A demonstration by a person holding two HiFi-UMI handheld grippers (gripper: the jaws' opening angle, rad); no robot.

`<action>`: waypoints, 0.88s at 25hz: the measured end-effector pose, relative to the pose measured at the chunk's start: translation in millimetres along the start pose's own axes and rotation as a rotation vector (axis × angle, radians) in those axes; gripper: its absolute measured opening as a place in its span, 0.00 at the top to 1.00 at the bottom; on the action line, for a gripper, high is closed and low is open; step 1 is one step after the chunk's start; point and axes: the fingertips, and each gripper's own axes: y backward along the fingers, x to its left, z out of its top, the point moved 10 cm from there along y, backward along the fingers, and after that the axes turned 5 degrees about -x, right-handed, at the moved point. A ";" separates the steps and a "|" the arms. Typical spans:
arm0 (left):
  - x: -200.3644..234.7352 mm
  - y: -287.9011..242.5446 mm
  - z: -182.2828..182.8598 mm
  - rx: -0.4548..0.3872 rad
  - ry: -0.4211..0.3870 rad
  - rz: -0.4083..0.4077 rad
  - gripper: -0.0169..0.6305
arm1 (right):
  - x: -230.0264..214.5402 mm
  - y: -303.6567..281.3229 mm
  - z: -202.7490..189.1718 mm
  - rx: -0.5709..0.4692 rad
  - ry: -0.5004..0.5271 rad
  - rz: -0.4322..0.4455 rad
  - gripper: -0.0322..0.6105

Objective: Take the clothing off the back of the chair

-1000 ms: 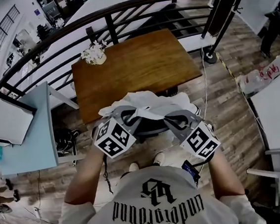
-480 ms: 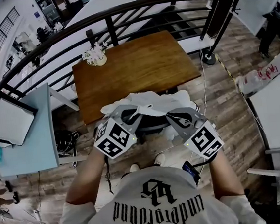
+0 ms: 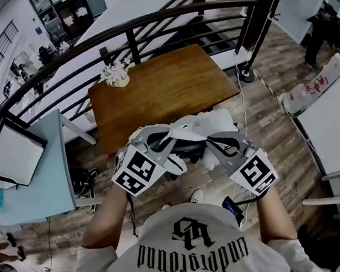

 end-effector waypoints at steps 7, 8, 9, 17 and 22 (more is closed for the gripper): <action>-10.0 43.7 3.6 -0.089 -0.016 -0.039 0.86 | 47.7 10.6 29.4 -0.006 -0.009 -0.075 0.94; -12.2 49.6 4.1 -0.096 -0.020 -0.043 0.86 | 54.6 12.2 32.4 -0.006 -0.012 -0.087 0.94; -14.9 55.0 4.3 -0.103 -0.025 -0.048 0.86 | 61.3 13.6 33.7 -0.013 -0.015 -0.100 0.94; -39.0 91.7 -4.6 -0.155 -0.050 -0.095 0.86 | 118.5 22.9 42.8 0.004 -0.037 -0.178 0.94; -57.5 105.9 -4.9 -0.177 -0.049 -0.104 0.86 | 140.2 34.3 45.7 -0.003 -0.033 -0.195 0.94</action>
